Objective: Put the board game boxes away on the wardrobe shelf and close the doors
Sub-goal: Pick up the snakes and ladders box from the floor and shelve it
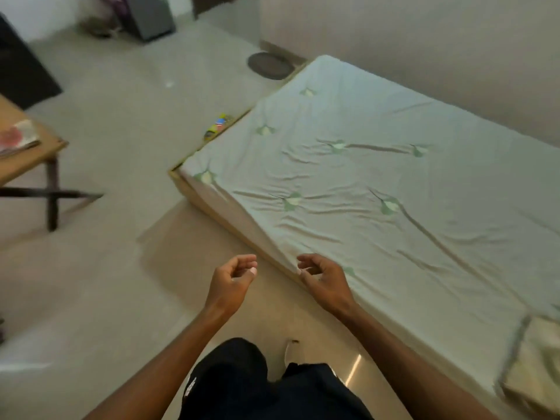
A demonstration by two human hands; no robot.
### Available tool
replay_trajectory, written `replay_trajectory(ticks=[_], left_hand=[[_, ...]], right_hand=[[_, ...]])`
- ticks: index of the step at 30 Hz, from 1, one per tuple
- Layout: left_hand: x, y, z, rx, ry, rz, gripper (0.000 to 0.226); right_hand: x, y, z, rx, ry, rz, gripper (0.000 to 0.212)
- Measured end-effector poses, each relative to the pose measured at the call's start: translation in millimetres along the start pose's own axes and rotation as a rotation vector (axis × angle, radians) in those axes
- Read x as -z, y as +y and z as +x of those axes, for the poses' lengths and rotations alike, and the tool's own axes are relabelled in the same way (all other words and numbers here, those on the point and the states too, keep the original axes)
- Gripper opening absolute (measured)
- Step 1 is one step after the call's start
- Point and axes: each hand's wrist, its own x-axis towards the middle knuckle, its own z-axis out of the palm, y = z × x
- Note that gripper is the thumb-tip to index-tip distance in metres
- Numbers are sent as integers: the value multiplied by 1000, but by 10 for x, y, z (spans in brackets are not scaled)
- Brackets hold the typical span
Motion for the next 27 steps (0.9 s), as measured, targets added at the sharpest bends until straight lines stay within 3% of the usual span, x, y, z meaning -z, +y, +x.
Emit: replay_trajectory(ticks=[6,11,21,27], left_hand=[[791,-18,802,67,282,-116,22],[1708,-26,1681,62,403,-151,20],[3774,212,3513,67,531,-170,18],[4647,333,4678,66,505,-135,20]], right_hand=[[-664,-579,1306,136,-202,-92,31],[-1422,-1235,2416,207,-287,-122,30],[-3036,-2729,4280,262,-382,-87,29],[-3749,-3332,5504,261,-360,-45,25]])
